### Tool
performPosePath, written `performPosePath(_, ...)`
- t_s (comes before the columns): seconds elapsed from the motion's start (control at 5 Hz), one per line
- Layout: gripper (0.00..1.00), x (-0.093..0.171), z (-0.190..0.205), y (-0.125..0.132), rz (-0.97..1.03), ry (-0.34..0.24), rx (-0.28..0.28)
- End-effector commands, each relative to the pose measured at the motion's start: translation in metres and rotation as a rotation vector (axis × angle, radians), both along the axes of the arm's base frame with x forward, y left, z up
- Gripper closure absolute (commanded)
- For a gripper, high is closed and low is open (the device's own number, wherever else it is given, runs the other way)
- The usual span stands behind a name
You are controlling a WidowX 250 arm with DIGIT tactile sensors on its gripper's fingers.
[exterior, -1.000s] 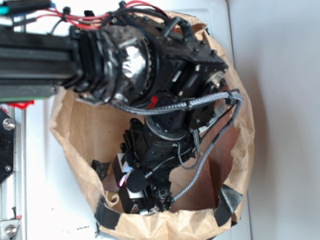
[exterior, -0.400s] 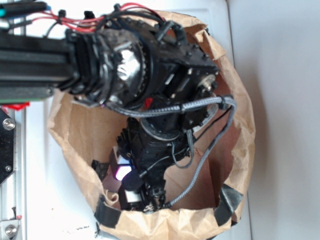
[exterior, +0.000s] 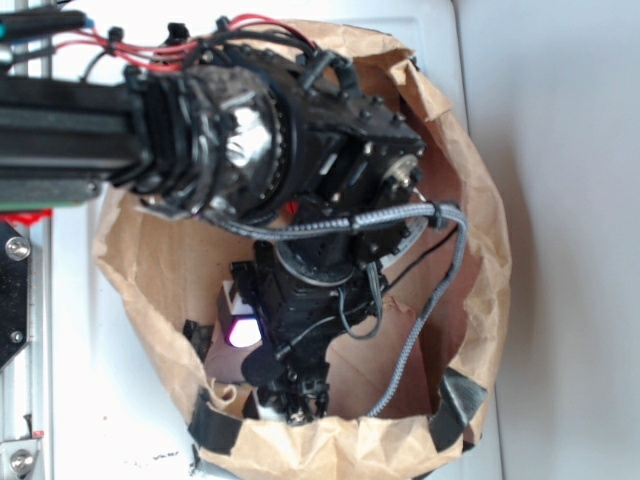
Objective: Grab the green sponge.
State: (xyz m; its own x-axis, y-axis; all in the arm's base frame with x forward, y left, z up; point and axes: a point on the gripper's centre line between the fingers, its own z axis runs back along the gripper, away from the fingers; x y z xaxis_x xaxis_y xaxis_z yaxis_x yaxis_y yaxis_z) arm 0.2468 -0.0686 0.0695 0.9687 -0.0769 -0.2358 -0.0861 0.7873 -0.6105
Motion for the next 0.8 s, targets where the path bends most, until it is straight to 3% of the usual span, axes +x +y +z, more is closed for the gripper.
performPosePath(0.0,0.00,-0.005,-0.005,-0.010,-0.057,-0.045,0.014)
performPosePath(0.2,0.00,-0.009,-0.014,-0.015,-0.074,-0.045,0.040)
performPosePath(0.6,0.00,0.022,-0.025,-0.025,-0.106,-0.040,0.070)
